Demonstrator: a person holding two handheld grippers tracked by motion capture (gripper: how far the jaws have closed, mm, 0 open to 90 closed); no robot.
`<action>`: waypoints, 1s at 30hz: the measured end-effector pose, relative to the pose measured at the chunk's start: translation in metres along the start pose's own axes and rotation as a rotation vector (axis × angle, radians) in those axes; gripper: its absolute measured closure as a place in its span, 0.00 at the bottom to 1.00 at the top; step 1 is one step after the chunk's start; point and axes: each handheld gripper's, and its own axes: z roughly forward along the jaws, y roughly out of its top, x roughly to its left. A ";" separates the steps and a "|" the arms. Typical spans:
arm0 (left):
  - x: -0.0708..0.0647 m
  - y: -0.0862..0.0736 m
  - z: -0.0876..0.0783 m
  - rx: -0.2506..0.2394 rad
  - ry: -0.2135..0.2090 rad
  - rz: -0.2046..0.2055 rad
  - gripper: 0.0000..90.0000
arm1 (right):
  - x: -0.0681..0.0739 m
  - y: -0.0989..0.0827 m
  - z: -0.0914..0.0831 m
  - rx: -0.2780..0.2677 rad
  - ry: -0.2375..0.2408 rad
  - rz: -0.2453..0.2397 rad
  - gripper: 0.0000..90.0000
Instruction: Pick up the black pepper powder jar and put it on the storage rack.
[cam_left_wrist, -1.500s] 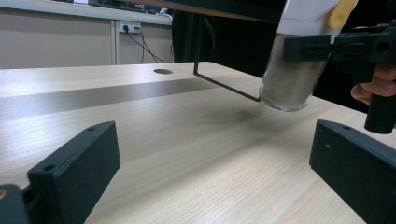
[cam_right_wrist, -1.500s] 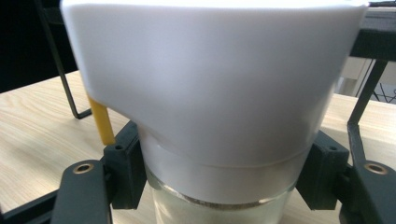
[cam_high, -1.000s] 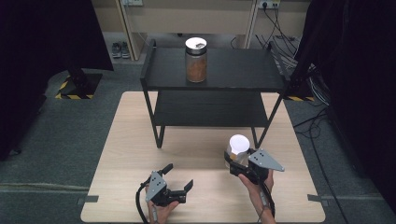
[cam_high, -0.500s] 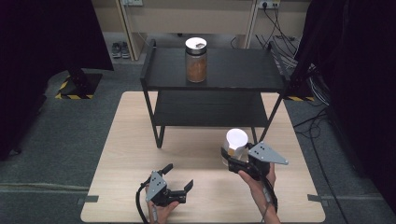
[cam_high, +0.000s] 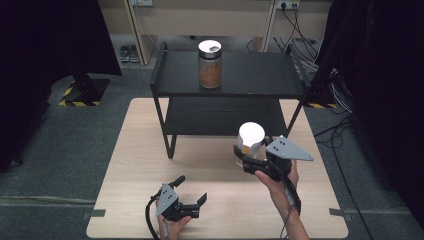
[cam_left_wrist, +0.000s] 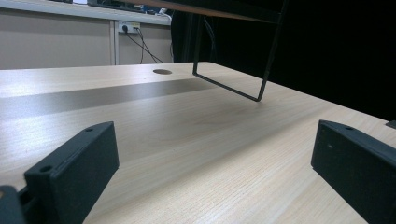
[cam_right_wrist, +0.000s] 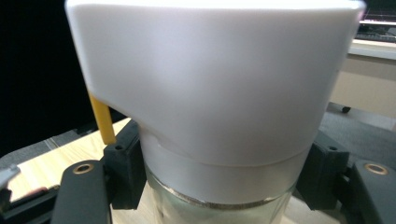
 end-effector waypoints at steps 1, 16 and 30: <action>0.000 0.000 0.000 0.000 0.000 -0.001 0.00 | 0.000 0.004 0.000 0.000 0.003 0.002 0.34; 0.000 0.000 0.000 0.001 0.001 -0.002 0.00 | -0.006 0.056 0.007 0.007 0.038 -0.022 0.34; 0.000 0.000 0.000 -0.002 0.002 -0.006 0.00 | -0.013 0.102 0.013 -0.020 0.037 -0.034 0.34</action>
